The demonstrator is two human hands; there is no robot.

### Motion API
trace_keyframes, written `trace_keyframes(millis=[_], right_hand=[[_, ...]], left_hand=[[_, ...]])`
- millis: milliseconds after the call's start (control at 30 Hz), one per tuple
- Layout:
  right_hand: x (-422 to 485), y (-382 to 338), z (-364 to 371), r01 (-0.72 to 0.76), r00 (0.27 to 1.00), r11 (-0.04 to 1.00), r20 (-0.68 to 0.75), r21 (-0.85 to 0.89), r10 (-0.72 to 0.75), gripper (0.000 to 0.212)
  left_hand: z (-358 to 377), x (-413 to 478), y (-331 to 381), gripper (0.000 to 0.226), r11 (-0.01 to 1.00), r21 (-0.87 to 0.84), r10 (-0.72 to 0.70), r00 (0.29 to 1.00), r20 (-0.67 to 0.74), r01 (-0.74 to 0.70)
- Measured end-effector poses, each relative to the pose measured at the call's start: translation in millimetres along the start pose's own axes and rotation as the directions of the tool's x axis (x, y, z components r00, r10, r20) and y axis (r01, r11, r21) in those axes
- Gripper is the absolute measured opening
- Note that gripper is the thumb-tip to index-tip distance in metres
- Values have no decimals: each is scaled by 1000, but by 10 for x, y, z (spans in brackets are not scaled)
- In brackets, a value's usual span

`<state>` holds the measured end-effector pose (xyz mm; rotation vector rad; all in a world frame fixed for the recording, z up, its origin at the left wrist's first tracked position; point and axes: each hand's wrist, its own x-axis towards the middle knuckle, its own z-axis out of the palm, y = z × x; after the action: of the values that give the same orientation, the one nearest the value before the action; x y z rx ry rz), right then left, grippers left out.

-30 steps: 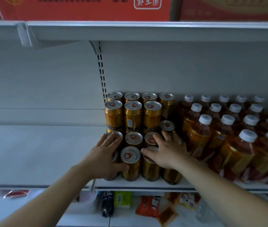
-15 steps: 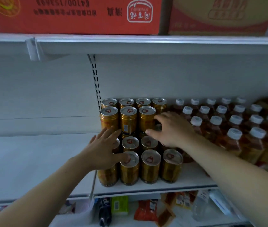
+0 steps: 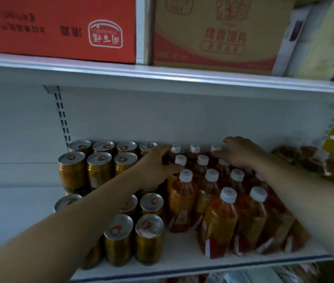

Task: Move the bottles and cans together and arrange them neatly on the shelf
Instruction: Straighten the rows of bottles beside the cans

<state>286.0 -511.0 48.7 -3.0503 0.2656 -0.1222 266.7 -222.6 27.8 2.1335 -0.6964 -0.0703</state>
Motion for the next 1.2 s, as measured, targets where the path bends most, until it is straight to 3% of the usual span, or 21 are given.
trace_keyframes(millis=[133, 233, 367, 500, 567, 733, 800, 900, 1067, 1200], right_hand=[[244, 437, 7, 64, 994, 998, 85, -14, -63, 114], [346, 649, 88, 81, 986, 997, 149, -11, -79, 124], [442, 725, 280, 89, 986, 992, 133, 94, -101, 106], [488, 692, 301, 96, 987, 985, 115, 142, -113, 123], [453, 698, 285, 102, 987, 985, 112, 141, -118, 127], [245, 706, 99, 136, 980, 980, 128, 144, -155, 110], [103, 662, 64, 216, 963, 965, 129, 152, -236, 111], [-146, 556, 158, 294, 921, 948, 230, 123, -315, 115], [-307, 513, 187, 289, 940, 957, 183, 13, -287, 107], [-387, 535, 169, 306, 940, 952, 153, 3, -303, 100]], left_hand=[[417, 452, 67, 42, 929, -325, -227, 965, -130, 175], [582, 608, 25, 36, 839, -466, -388, 909, -152, 281], [694, 653, 28, 31, 687, -628, -521, 850, -75, 366], [712, 640, 74, 26, 673, -636, -542, 837, -76, 378], [706, 613, 78, 34, 683, -611, -553, 830, -76, 399], [682, 438, 116, 53, 711, -606, -590, 771, -239, 357], [730, 272, 141, 63, 777, -550, -525, 797, -298, 306], [885, 125, 199, 80, 841, -419, -454, 868, -203, 342], [928, 59, 236, 56, 851, -464, -397, 880, -261, 246], [1025, -57, 228, 58, 896, -394, -314, 921, -230, 207]])
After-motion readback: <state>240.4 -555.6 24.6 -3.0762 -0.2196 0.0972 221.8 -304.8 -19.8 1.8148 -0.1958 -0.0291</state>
